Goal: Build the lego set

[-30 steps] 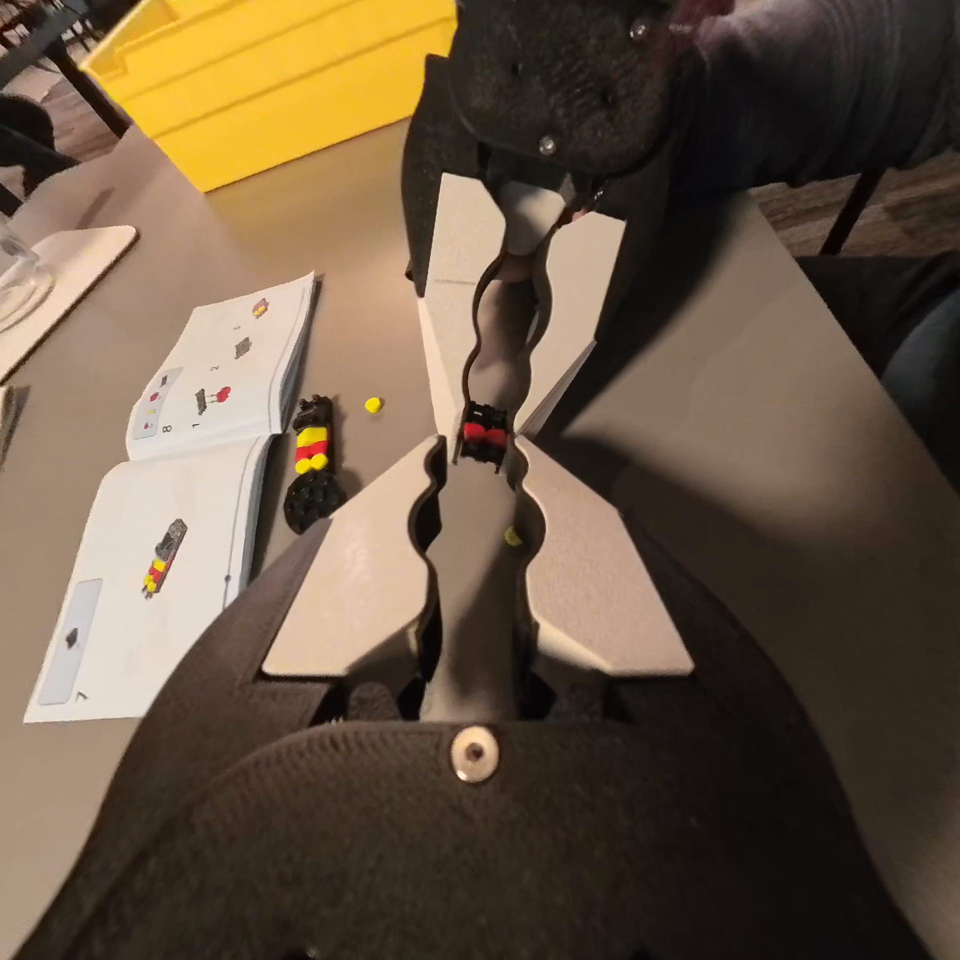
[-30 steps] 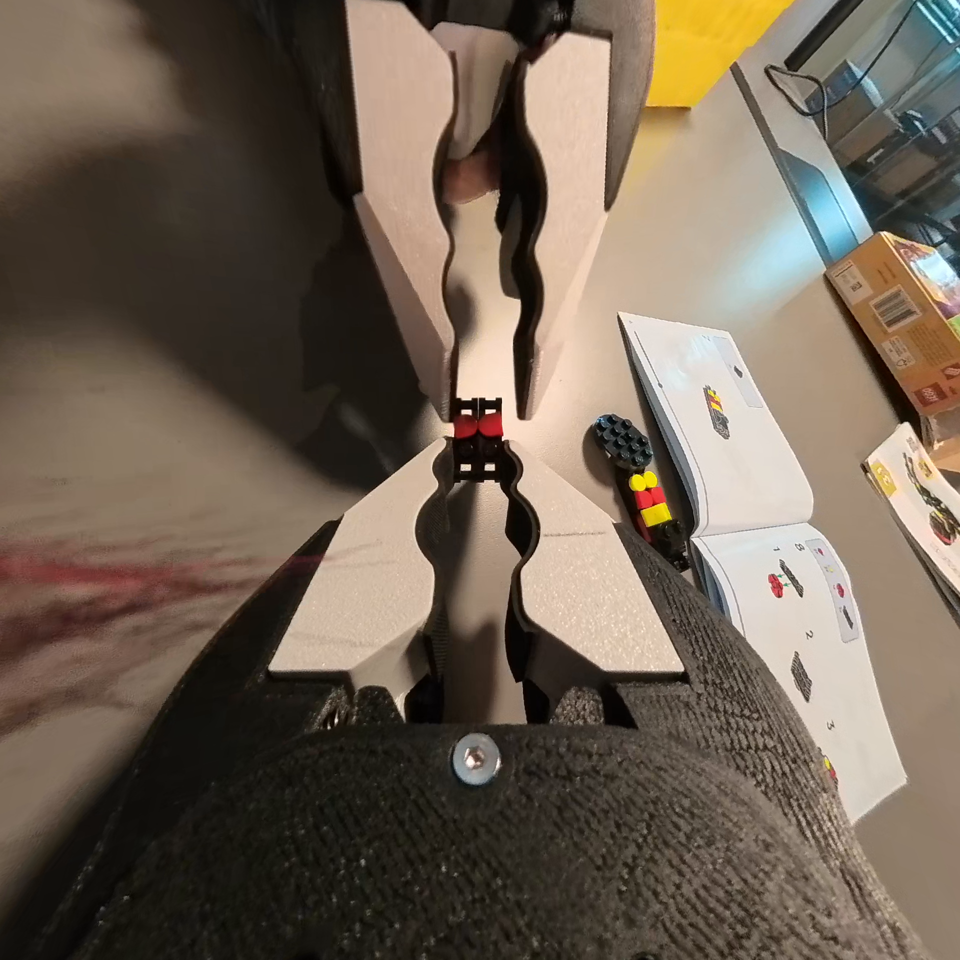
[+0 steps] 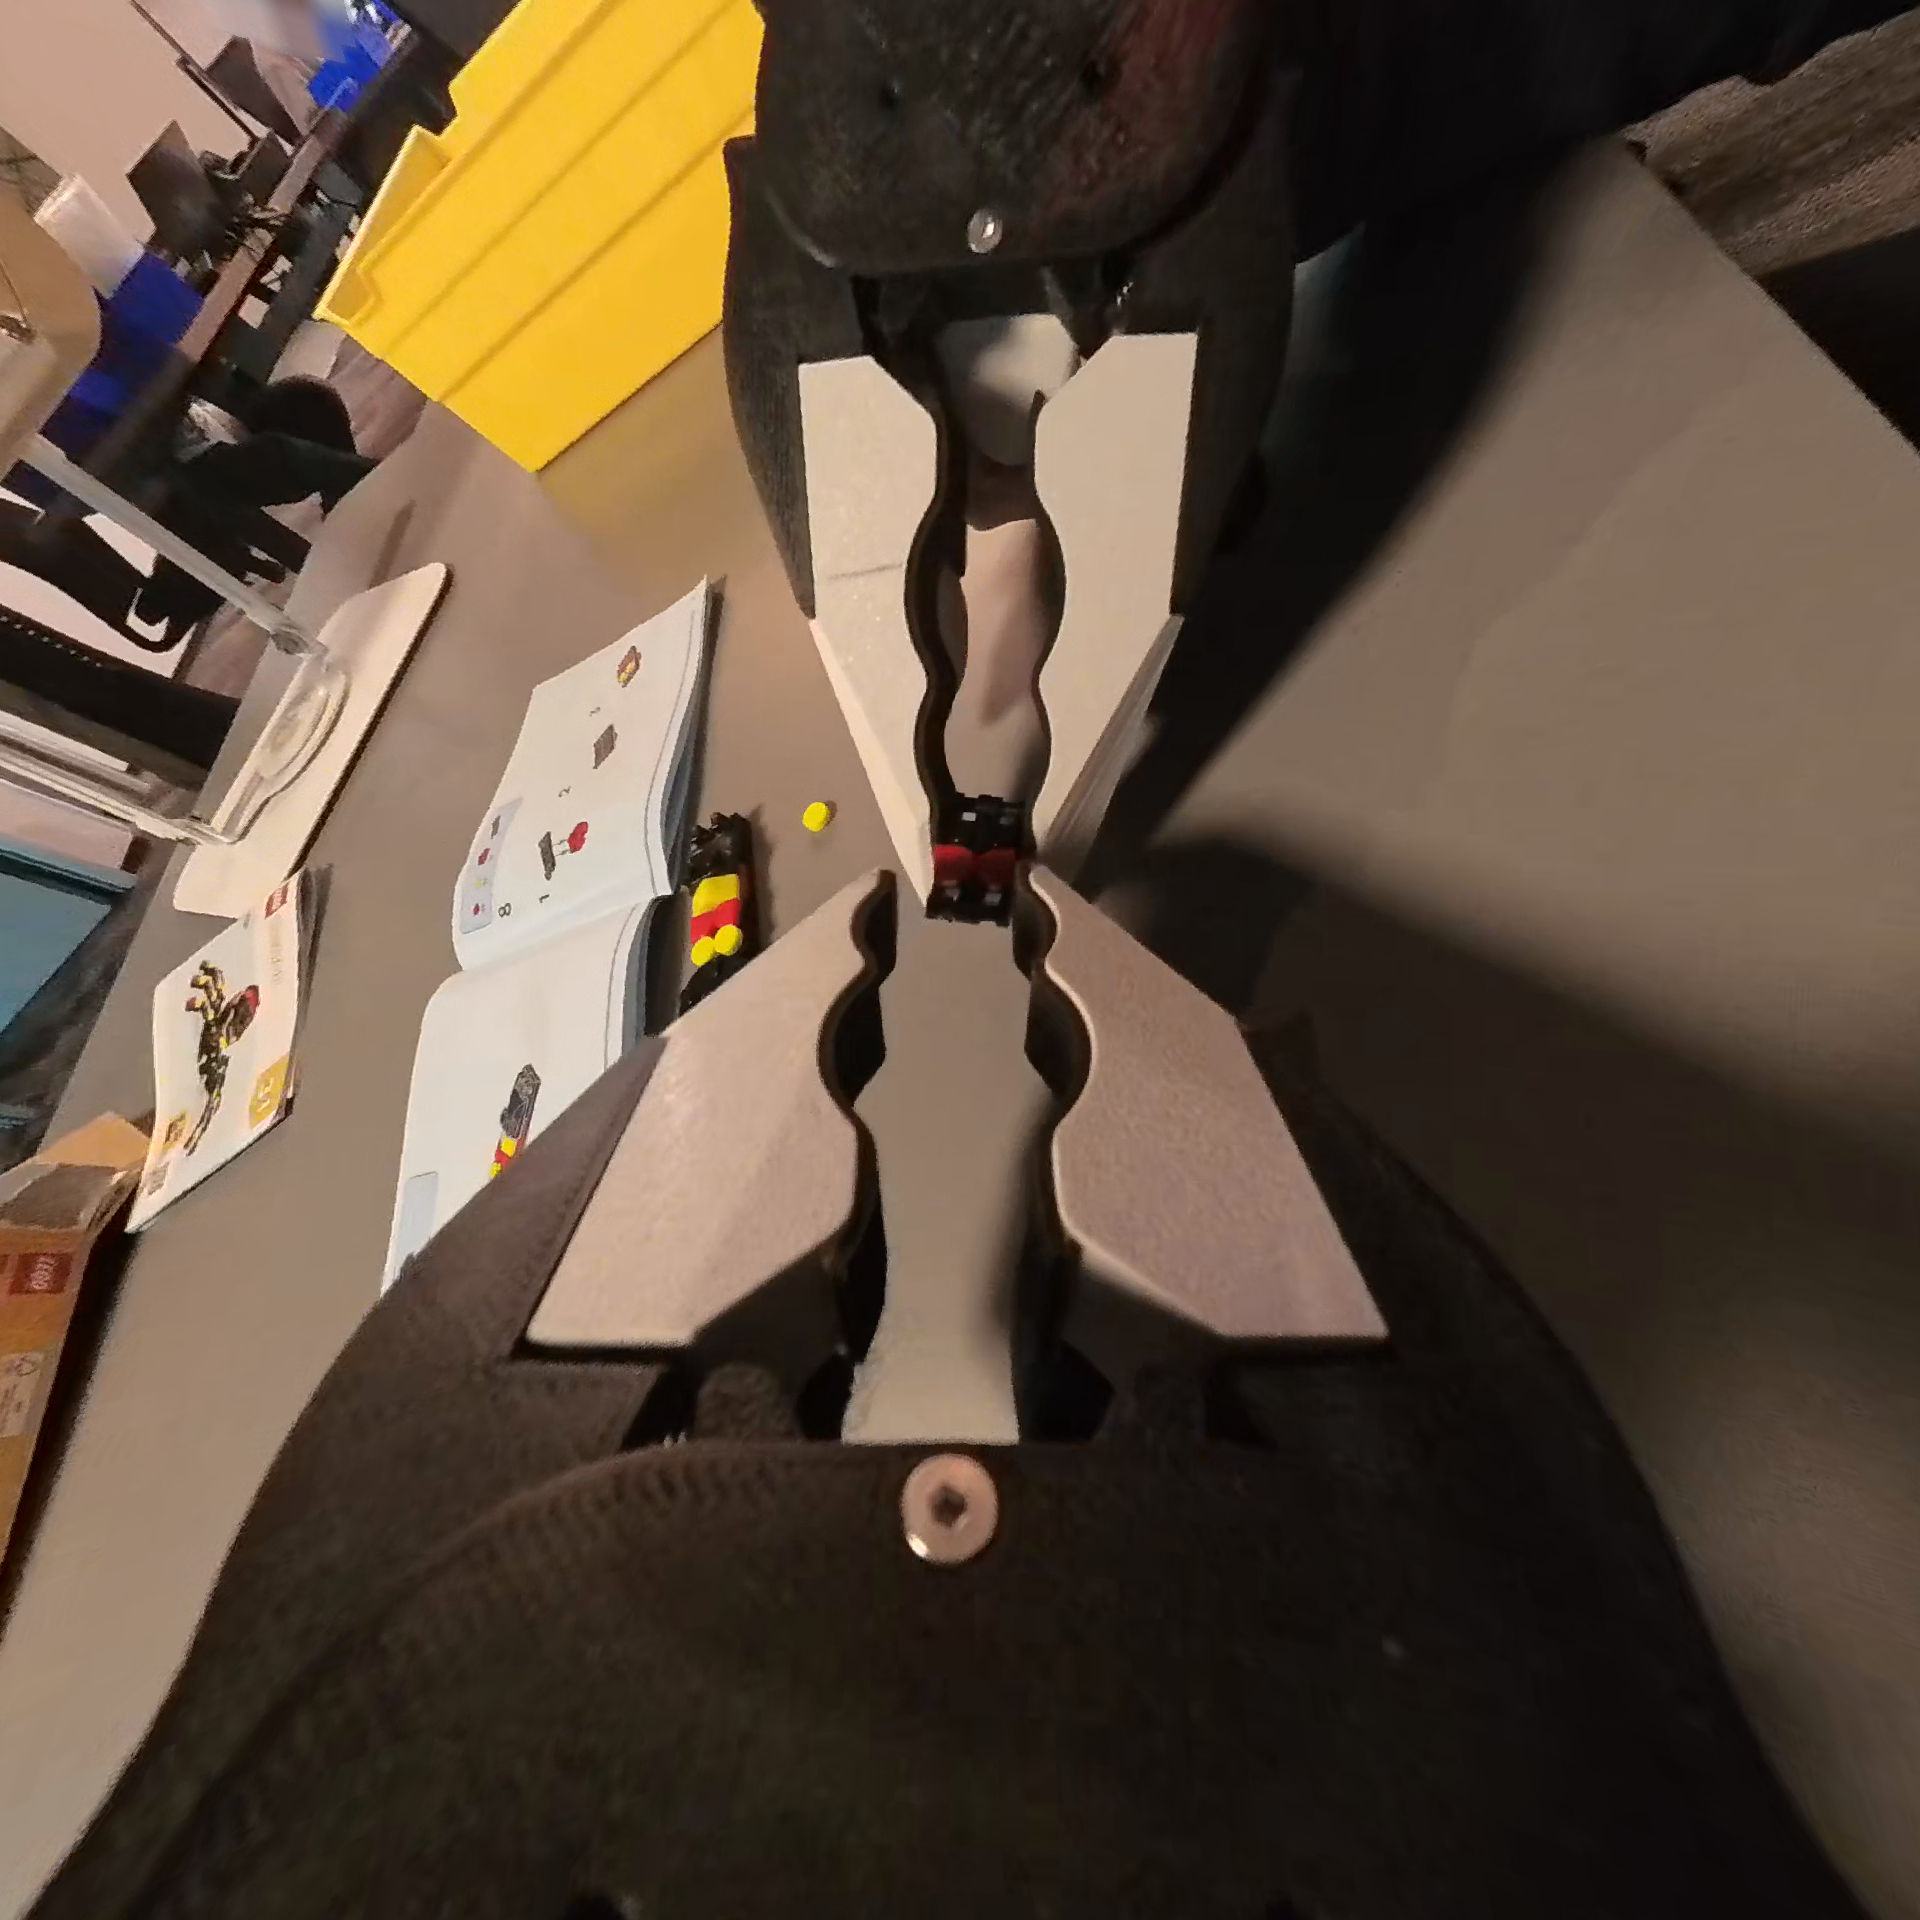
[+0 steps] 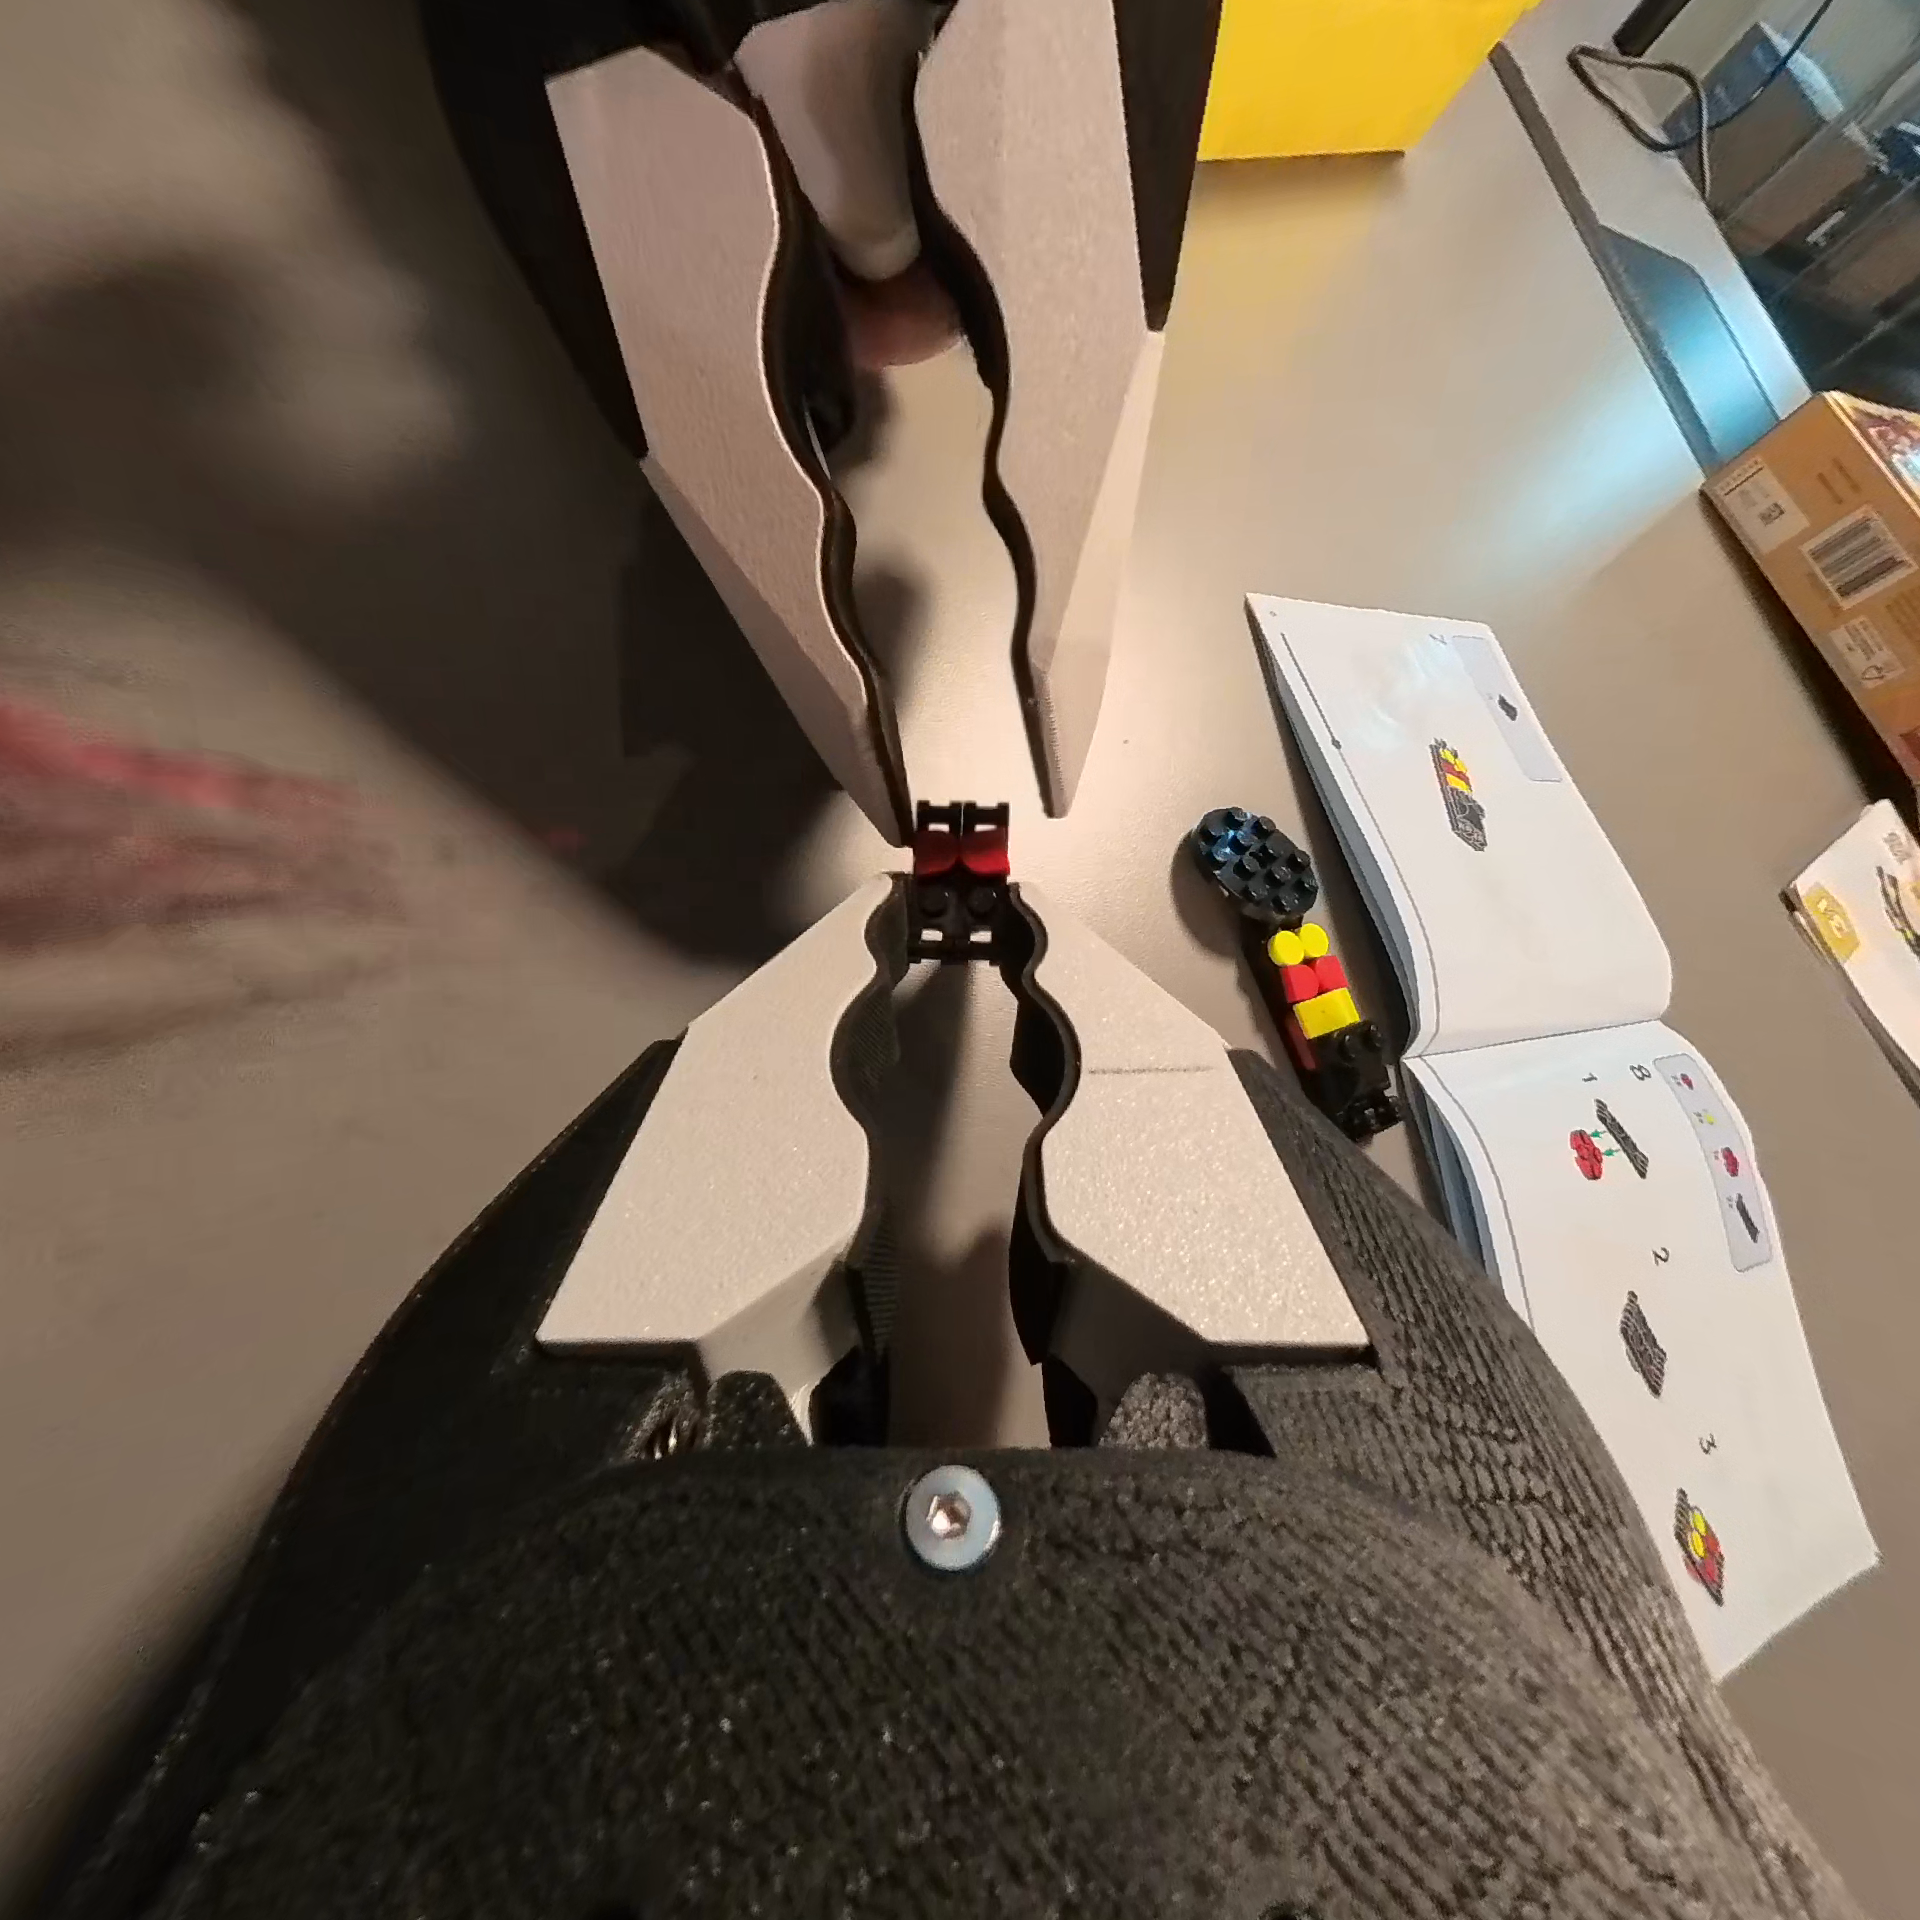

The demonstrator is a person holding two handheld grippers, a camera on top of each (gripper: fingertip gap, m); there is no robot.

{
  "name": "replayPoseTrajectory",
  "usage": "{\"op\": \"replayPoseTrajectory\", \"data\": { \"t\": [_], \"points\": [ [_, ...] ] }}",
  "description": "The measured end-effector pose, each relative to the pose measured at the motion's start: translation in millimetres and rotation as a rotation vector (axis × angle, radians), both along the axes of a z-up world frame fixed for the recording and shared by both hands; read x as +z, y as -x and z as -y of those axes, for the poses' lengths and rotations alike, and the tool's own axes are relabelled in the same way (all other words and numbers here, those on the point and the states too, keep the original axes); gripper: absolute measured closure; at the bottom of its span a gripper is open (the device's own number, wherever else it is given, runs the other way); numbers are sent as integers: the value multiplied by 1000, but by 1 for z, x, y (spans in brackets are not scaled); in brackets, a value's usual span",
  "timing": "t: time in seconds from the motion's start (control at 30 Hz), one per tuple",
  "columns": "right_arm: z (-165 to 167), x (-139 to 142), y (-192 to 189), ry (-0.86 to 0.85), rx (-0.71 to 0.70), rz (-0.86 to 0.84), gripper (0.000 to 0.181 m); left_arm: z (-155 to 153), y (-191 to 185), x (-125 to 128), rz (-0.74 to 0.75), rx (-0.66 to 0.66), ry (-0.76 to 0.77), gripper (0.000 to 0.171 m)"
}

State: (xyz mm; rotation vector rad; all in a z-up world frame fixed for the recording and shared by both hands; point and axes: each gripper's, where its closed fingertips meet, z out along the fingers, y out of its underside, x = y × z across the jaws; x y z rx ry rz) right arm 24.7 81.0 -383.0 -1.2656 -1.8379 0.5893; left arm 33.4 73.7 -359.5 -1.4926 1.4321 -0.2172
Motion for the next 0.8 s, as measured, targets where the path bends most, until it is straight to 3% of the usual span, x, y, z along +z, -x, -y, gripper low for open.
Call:
{"op": "replayPoseTrajectory", "data": {
  "t": [0.03, 0.6, 0.7, 0.8],
  "points": [
    [0, 0, 0, 1, -2, 0, 165, 0, 0, 0, 1, 3, 0, 150],
    [-3, 0, 1, 15, -16, -2, 165, 1, 1, 1, 23, -20, 6, 153],
    [-5, 1, 1, -5, -29, -13, 166, 1, 1, 0, 75, -36, 99, 138],
    [-6, 3, 2, -28, -34, -26, 166, 1, 0, -1, 82, -52, 129, 136]
  ]
}}
